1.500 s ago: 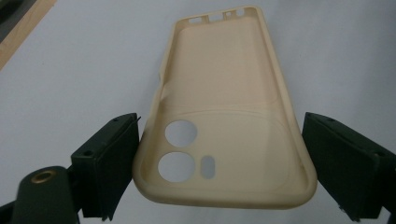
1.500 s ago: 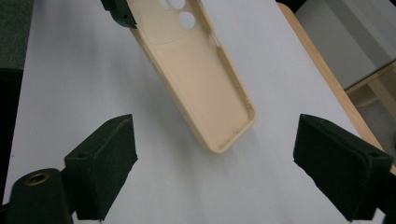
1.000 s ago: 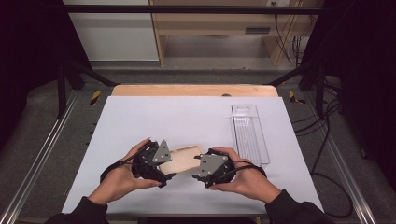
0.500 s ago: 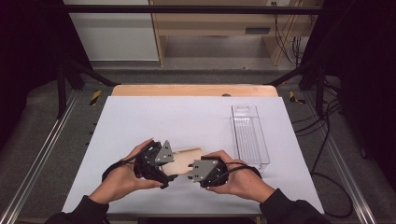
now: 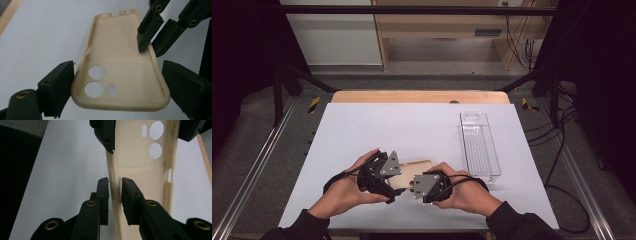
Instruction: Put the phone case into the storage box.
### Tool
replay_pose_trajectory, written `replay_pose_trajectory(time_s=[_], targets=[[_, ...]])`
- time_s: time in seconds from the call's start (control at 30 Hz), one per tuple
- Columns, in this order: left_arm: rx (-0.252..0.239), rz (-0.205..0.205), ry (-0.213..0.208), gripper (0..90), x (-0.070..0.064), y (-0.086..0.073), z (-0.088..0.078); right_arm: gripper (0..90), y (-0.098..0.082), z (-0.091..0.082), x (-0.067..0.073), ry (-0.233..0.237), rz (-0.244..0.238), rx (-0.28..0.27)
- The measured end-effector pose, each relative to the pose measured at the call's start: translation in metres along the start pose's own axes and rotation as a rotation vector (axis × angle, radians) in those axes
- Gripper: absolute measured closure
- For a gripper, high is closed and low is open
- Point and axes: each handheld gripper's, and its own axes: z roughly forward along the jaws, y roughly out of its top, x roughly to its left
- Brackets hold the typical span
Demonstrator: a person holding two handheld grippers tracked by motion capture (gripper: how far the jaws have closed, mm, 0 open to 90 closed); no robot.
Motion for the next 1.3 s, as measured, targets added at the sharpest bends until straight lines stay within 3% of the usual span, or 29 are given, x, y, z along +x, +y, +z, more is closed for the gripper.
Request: replay_pose_trajectory(time_s=[0.23,0.4,0.63,0.8,0.87,0.9,0.97,1.0,1.03,1.07,1.17,1.2,1.23,1.3], targets=[[-0.001,0.010,-0.003,12.3,-0.001,0.002,-0.001,81.6,0.002,-0.001,0.001,0.016,-0.001,-0.001],[0.012,0.029,-0.015,12.1,-0.002,0.001,0.000,84.2,0.003,0.002,0.004,0.034,-0.028,0.005],[-0.001,0.015,-0.033,10.9,0.000,-0.003,-0.002,85.5,0.005,0.002,0.006,0.043,-0.024,-0.005],[-0.063,-0.042,-0.008,9.1,0.005,-0.007,-0.007,85.8,0.005,0.000,0.001,0.031,-0.010,-0.014],[-0.116,-0.101,0.020,7.6,0.010,-0.013,-0.014,85.9,0.002,-0.001,-0.003,0.003,0.002,0.004],[-0.116,-0.101,0.020,7.1,0.010,-0.013,-0.014,85.9,0.002,-0.001,-0.003,0.003,0.002,0.004],[-0.159,-0.144,0.051,6.9,0.014,-0.019,-0.021,85.9,-0.002,-0.001,-0.005,-0.015,0.026,0.010],[-0.209,-0.198,0.084,6.0,0.016,-0.026,-0.029,85.9,-0.006,0.000,-0.009,-0.043,0.050,0.012],[-0.209,-0.198,0.084,5.8,0.016,-0.026,-0.029,85.9,-0.006,0.000,-0.009,-0.043,0.050,0.012],[-0.255,-0.249,0.120,5.5,0.018,-0.034,-0.035,85.9,-0.010,0.001,-0.013,-0.063,0.071,0.019],[-0.307,-0.312,0.175,5.3,0.019,-0.046,-0.040,85.9,-0.013,0.001,-0.018,-0.097,0.100,0.029],[-0.307,-0.312,0.175,5.3,0.019,-0.046,-0.040,85.9,-0.014,0.001,-0.020,-0.114,0.109,0.034],[-0.351,-0.354,0.193,5.3,0.019,-0.054,-0.041,85.9,-0.015,0.000,-0.022,-0.126,0.115,0.035],[-0.379,-0.387,0.213,5.1,0.018,-0.061,-0.040,85.9,-0.015,-0.001,-0.024,-0.153,0.142,0.025]])
